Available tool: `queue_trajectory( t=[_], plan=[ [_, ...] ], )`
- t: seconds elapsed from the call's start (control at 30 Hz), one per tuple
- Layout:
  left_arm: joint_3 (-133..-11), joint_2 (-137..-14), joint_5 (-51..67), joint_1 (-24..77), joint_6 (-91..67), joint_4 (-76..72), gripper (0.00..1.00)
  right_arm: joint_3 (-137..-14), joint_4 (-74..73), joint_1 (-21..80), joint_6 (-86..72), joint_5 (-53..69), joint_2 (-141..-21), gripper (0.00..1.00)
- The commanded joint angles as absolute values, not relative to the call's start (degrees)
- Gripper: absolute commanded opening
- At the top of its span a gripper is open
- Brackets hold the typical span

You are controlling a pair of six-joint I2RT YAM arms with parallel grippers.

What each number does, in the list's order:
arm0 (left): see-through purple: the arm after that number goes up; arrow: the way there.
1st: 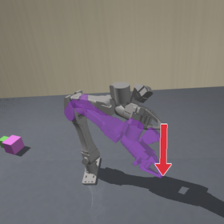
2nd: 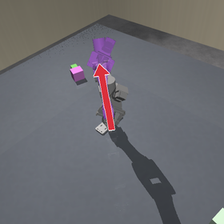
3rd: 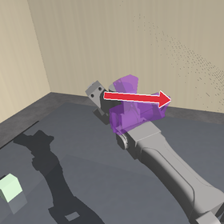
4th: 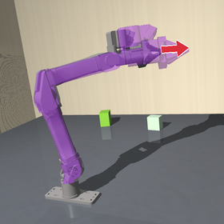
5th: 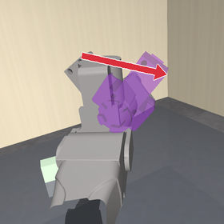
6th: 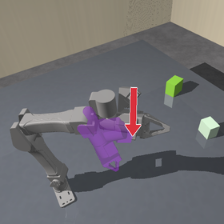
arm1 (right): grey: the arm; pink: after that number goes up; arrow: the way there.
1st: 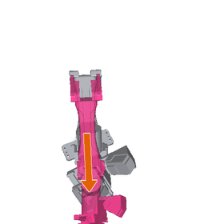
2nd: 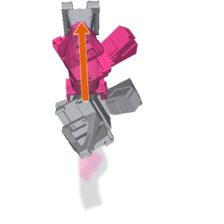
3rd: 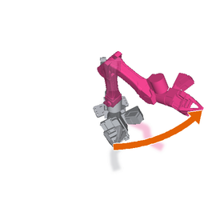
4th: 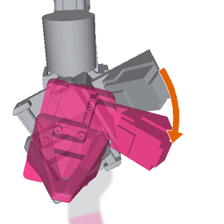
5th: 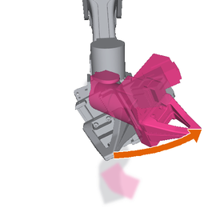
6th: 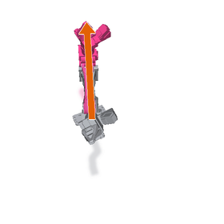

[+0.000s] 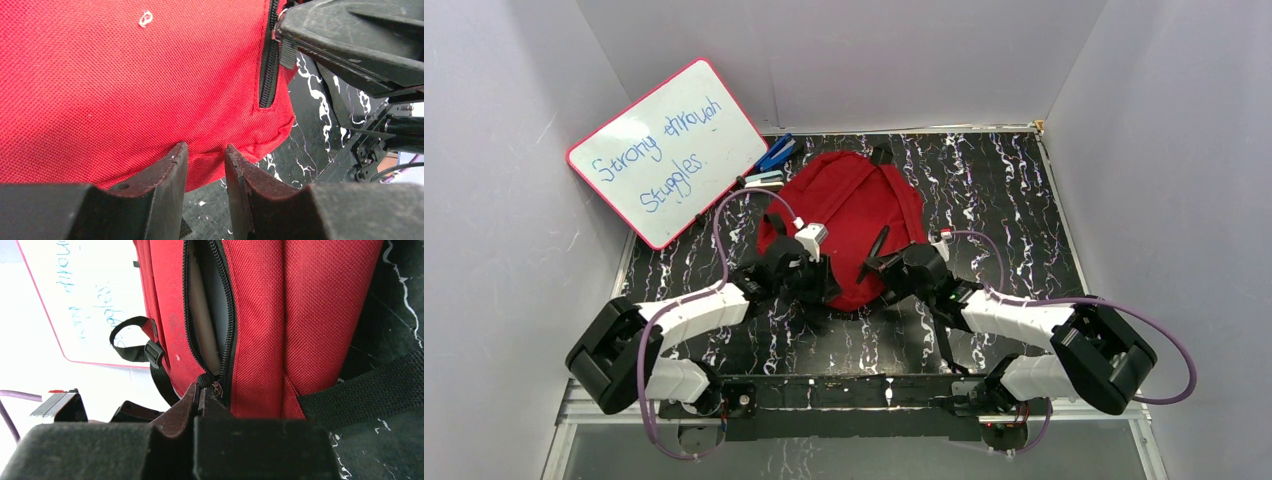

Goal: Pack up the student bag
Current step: Zip the student bag at the center of the board.

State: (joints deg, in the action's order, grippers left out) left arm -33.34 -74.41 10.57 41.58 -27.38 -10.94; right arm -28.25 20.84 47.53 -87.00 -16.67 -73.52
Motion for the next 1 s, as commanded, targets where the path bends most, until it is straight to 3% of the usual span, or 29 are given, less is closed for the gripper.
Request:
queue_trajectory(
  t=[0.0,0.97],
  plan=[
    [-34.3,-79.0,5.2,41.9,-28.0,-7.3,0.32,-28.3,22.6,44.7,-86.2,-18.9,-70.9,0.00],
    [-37.1,-85.2,-4.1,41.9,-27.1,-0.8,0.33,-37.5,32.5,24.0,-78.2,-7.0,-83.6,0.00]
  ],
)
